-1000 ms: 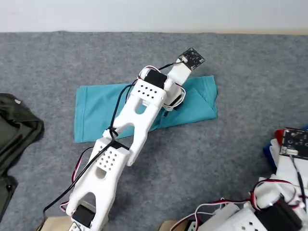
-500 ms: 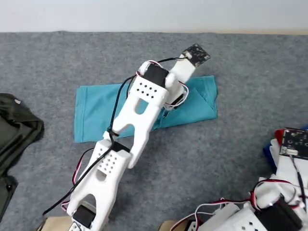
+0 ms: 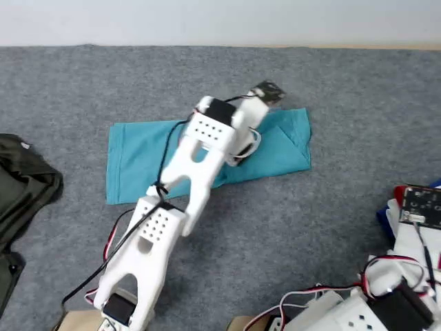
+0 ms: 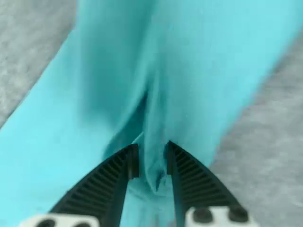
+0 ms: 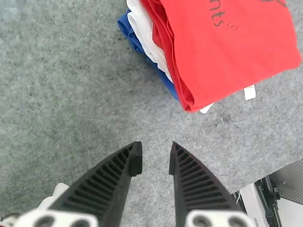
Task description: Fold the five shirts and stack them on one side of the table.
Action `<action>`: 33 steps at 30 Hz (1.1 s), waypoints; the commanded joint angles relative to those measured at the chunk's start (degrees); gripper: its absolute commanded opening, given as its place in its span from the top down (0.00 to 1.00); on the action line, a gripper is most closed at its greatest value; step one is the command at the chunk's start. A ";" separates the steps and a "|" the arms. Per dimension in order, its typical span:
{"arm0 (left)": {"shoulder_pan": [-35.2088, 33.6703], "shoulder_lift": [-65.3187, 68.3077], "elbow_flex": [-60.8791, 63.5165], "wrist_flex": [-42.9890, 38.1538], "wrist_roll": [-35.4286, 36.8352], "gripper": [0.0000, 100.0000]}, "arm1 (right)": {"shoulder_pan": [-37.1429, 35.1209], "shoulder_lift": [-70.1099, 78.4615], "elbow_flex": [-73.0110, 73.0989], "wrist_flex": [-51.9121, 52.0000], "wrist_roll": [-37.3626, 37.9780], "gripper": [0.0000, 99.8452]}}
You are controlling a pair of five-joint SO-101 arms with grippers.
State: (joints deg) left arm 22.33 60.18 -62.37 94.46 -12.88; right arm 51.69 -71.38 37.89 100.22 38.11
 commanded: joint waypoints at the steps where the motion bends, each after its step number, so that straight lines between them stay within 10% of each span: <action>1: -1.85 -0.09 -1.36 -1.23 -1.32 0.90 | 0.92 0.04 -0.35 0.57 0.44 0.90; 33: 2.81 7.47 -20.97 5.71 -1.05 0.89 | 1.10 -0.04 -0.26 1.19 0.44 0.90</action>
State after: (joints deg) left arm 26.37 69.49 -80.48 98.07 -14.02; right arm 51.69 -71.38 37.89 100.22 38.20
